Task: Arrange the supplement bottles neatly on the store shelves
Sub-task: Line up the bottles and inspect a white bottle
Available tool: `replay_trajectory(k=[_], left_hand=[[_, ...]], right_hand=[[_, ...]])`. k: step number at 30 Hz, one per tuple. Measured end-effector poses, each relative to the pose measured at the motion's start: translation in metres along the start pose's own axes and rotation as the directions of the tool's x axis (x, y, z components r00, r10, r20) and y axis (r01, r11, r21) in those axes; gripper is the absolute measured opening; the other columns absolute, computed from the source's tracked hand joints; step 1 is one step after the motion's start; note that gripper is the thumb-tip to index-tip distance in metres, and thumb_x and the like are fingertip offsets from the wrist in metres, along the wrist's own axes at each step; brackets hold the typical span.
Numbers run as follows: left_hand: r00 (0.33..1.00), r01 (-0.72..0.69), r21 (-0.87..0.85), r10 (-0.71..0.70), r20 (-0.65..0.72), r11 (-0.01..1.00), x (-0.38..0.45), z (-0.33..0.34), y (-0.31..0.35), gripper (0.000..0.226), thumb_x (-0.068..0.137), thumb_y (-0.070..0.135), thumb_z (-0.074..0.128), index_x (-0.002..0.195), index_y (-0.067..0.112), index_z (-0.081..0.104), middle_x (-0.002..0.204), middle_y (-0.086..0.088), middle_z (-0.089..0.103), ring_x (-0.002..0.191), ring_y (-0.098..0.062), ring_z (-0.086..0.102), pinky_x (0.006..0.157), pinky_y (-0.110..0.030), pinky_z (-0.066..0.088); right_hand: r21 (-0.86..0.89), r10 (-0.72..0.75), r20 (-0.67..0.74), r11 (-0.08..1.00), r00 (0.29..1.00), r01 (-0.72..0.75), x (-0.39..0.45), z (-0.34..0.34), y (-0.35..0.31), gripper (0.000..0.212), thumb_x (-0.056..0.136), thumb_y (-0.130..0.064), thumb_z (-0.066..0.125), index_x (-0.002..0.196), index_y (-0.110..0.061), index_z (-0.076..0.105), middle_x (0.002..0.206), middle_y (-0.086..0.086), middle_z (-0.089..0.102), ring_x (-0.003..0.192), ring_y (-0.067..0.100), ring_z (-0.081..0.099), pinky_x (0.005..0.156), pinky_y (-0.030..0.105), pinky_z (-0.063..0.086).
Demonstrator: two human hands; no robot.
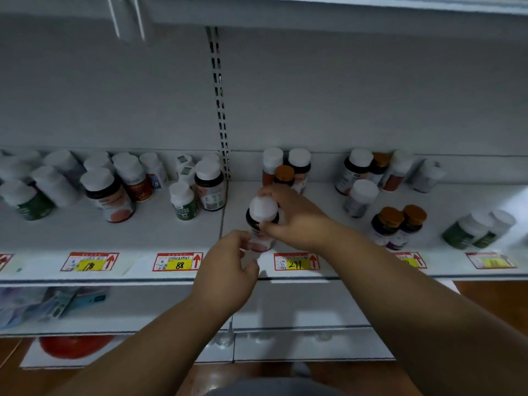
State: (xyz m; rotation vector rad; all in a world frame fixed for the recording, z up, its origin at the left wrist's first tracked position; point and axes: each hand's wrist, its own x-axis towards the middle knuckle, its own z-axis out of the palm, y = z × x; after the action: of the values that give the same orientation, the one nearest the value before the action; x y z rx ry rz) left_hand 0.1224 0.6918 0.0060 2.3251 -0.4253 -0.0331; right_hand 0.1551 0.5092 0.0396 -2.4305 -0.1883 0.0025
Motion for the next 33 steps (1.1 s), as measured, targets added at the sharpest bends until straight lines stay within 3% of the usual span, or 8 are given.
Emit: replay_trajectory(k=[4, 8, 10, 17, 20, 24, 27, 33], left_hand=[[0.986, -0.166, -0.028, 0.166, 0.018, 0.986, 0.0, -0.004, 0.017, 0.027, 0.084, 0.016, 0.06, 0.107, 0.03, 0.056, 0.098, 0.018, 0.058, 0.092, 0.007, 0.05, 0.071, -0.002, 0.035], [0.965, -0.258, -0.08, 0.261, 0.019, 0.963, 0.014, 0.003, 0.04, 0.032, 0.086, 0.021, 0.059, 0.116, 0.028, 0.055, 0.103, 0.013, 0.057, 0.093, -0.001, 0.053, 0.08, -0.022, 0.047], [0.96, -0.277, -0.095, 0.28, 0.023, 0.956, 0.022, 0.013, 0.053, 0.031, 0.087, 0.024, 0.059, 0.117, 0.028, 0.054, 0.104, 0.014, 0.056, 0.094, 0.0, 0.052, 0.08, -0.025, 0.048], [0.939, -0.343, -0.126, 0.338, -0.06, 0.931, 0.058, 0.077, 0.12, 0.029, 0.084, 0.02, 0.064, 0.113, 0.025, 0.058, 0.1, 0.01, 0.059, 0.09, -0.005, 0.053, 0.076, -0.025, 0.045], [0.935, -0.349, -0.147, 0.333, -0.122, 0.926, 0.074, 0.103, 0.158, 0.027, 0.085, 0.019, 0.065, 0.11, 0.025, 0.058, 0.098, 0.013, 0.056, 0.088, -0.001, 0.049, 0.074, -0.014, 0.037], [0.957, -0.29, -0.141, 0.285, -0.056, 0.947, 0.095, 0.133, 0.198, 0.032, 0.088, 0.024, 0.061, 0.119, 0.027, 0.054, 0.108, 0.012, 0.051, 0.099, -0.004, 0.046, 0.078, -0.015, 0.034], [0.961, -0.276, -0.098, 0.272, -0.06, 0.956, 0.105, 0.155, 0.221, 0.035, 0.088, 0.024, 0.059, 0.122, 0.024, 0.053, 0.111, 0.009, 0.05, 0.104, -0.009, 0.046, 0.085, -0.02, 0.035], [0.973, -0.229, -0.045, 0.227, -0.047, 0.972, 0.115, 0.187, 0.243, 0.032, 0.089, 0.023, 0.06, 0.12, 0.023, 0.052, 0.117, 0.003, 0.053, 0.107, -0.015, 0.049, 0.092, -0.033, 0.043]], right_hand=[[-0.059, -0.034, -0.249, 0.998, 0.968, 0.02, -0.028, -0.001, 0.004, 0.042, 0.087, -0.021, 0.064, 0.127, -0.016, 0.054, 0.125, 0.002, 0.056, 0.113, 0.013, 0.052, 0.085, 0.017, 0.035], [-0.121, -0.018, -0.357, 0.992, 0.934, -0.027, -0.057, -0.02, 0.013, 0.036, 0.086, -0.022, 0.06, 0.122, -0.018, 0.057, 0.119, 0.004, 0.057, 0.11, 0.018, 0.054, 0.088, 0.029, 0.044], [-0.098, 0.006, -0.38, 0.994, 0.925, -0.047, -0.069, -0.034, 0.018, 0.034, 0.088, -0.022, 0.061, 0.121, -0.02, 0.057, 0.119, 0.0, 0.056, 0.108, 0.011, 0.053, 0.088, 0.026, 0.044], [-0.09, 0.042, -0.543, 0.99, 0.839, -0.107, -0.102, -0.111, 0.062, 0.018, 0.086, -0.02, 0.065, 0.104, -0.018, 0.065, 0.1, -0.005, 0.059, 0.088, 0.006, 0.052, 0.073, 0.009, 0.04], [-0.121, -0.024, -0.607, 0.991, 0.794, -0.063, -0.105, -0.152, 0.096, 0.01, 0.084, -0.019, 0.063, 0.093, -0.014, 0.065, 0.091, 0.002, 0.062, 0.08, 0.007, 0.052, 0.069, 0.007, 0.037], [-0.056, 0.139, -0.494, 0.98, 0.858, -0.192, -0.094, -0.203, 0.143, 0.013, 0.09, -0.023, 0.062, 0.103, -0.024, 0.058, 0.103, -0.006, 0.055, 0.087, 0.005, 0.053, 0.072, 0.019, 0.042], [-0.086, 0.135, -0.447, 0.977, 0.884, -0.193, -0.082, -0.221, 0.181, 0.026, 0.091, -0.027, 0.06, 0.115, -0.02, 0.056, 0.112, -0.001, 0.053, 0.093, 0.011, 0.055, 0.074, 0.022, 0.039], [-0.28, 0.308, -0.32, 0.873, 0.896, -0.4, -0.049, -0.237, 0.249, 0.048, 0.088, -0.032, 0.06, 0.132, -0.017, 0.048, 0.128, 0.013, 0.052, 0.117, 0.033, 0.049, 0.092, 0.035, 0.045]])
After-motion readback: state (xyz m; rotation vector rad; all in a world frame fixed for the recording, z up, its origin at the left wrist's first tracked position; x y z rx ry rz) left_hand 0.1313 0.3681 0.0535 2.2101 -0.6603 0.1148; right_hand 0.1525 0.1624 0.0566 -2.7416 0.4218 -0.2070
